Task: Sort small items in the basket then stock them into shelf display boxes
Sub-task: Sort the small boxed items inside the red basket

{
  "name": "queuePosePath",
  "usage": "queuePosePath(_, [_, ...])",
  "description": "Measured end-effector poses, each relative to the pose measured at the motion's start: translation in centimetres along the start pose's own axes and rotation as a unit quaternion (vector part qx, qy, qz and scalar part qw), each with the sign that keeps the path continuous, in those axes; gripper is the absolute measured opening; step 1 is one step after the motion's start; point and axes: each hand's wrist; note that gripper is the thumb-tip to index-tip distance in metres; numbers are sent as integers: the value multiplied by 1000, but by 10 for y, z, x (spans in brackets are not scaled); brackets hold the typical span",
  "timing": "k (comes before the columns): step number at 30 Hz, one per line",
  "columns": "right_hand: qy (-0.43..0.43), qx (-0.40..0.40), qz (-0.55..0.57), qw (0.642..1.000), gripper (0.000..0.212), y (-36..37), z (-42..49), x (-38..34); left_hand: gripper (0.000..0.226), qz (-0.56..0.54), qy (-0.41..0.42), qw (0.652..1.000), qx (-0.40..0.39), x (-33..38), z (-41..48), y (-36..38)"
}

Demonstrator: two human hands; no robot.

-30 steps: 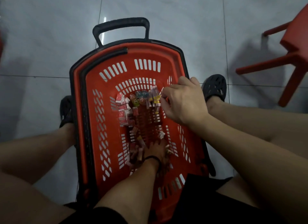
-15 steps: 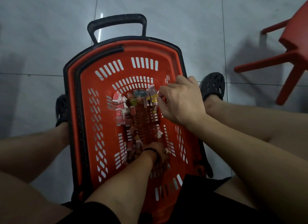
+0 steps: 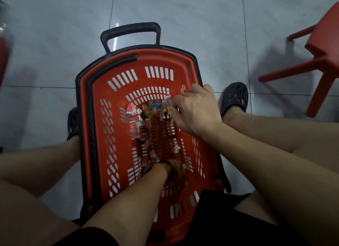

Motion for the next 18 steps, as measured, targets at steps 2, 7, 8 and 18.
queuePosePath(2, [6,-11,19,1000,35,-5,3,-3,21,-124,47,991,-34,-17,11,5])
queuePosePath(7, [40,-49,179,982,25,-27,14,-10,18,-419,45,906,-33,-27,-55,-17])
queuePosePath(8, [49,-55,209,975,22,-32,16,-10,15,-456,57,887,-38,-27,-69,-25])
queuePosePath(18, [102,-104,363,920,30,-93,20,-16,23,-619,246,746,19,-41,-219,-99])
Point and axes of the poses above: each hand's wrist, its own z-axis towards the middle knuckle, its own y-axis out of the palm, x = y × z, and after that the axes turned 9 degrees about -y, right-handed
